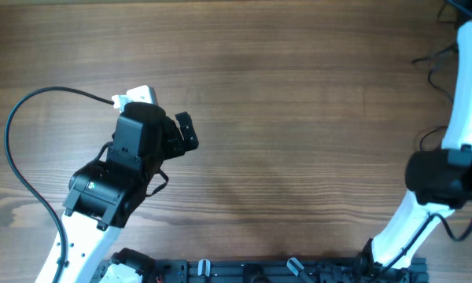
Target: Untangle cables
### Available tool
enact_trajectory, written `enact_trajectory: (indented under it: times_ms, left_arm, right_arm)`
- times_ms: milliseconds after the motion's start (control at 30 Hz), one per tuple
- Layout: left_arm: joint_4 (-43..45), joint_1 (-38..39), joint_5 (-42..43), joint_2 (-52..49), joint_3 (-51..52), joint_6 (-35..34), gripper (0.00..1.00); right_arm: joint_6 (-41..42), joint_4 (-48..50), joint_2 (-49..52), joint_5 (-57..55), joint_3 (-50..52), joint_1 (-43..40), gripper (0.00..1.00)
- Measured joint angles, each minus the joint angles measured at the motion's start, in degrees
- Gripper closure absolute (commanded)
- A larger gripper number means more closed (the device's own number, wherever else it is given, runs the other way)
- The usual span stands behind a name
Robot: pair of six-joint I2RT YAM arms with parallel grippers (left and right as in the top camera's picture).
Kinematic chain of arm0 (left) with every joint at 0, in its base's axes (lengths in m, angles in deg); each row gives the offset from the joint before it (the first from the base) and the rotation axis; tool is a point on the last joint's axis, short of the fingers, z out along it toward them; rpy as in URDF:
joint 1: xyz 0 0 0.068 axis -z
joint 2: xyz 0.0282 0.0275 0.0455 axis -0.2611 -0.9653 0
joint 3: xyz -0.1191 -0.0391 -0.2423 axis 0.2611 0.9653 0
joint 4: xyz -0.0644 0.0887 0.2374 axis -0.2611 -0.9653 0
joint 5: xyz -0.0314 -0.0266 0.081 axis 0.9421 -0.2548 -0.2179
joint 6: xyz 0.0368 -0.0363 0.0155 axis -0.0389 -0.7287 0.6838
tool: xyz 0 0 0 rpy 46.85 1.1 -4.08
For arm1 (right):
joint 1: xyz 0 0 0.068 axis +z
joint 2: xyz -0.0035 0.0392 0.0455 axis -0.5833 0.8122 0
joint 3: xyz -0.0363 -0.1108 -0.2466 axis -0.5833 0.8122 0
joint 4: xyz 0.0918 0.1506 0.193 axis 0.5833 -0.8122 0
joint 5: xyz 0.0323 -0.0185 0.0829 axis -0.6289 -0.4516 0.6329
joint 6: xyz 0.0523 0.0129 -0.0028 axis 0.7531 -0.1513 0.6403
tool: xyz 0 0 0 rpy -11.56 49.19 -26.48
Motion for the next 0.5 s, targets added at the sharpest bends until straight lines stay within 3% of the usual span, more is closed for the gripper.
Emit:
enact_trajectory:
  times_ms: [333,367,400,433,467,500]
  left_arm:
    - [-0.02,0.00,0.00,0.00,0.00,0.00,0.00]
    - [0.00,0.00,0.00,0.00,0.00,0.00,0.00]
    - [0.00,0.00,0.00,0.00,0.00,0.00,0.00]
    - [-0.02,0.00,0.00,0.00,0.00,0.00,0.00]
    - [-0.02,0.00,0.00,0.00,0.00,0.00,0.00]
    - [-0.02,0.00,0.00,0.00,0.00,0.00,0.00]
  right_arm:
    - [0.02,-11.39,3.08,1.97,0.74,0.00,0.96]
    - [0.02,-11.54,3.21,1.99,1.86,0.00,0.88]
    - [0.02,-11.65,3.30,2.03,2.73,0.00,0.67]
    - [0.22,-11.85,3.50,2.14,4.02,0.00,0.28]
    - [0.26,-11.93,3.52,2.14,5.35,0.00,0.10]
    - [0.55,-12.11,3.58,2.16,6.21,0.00,0.00]
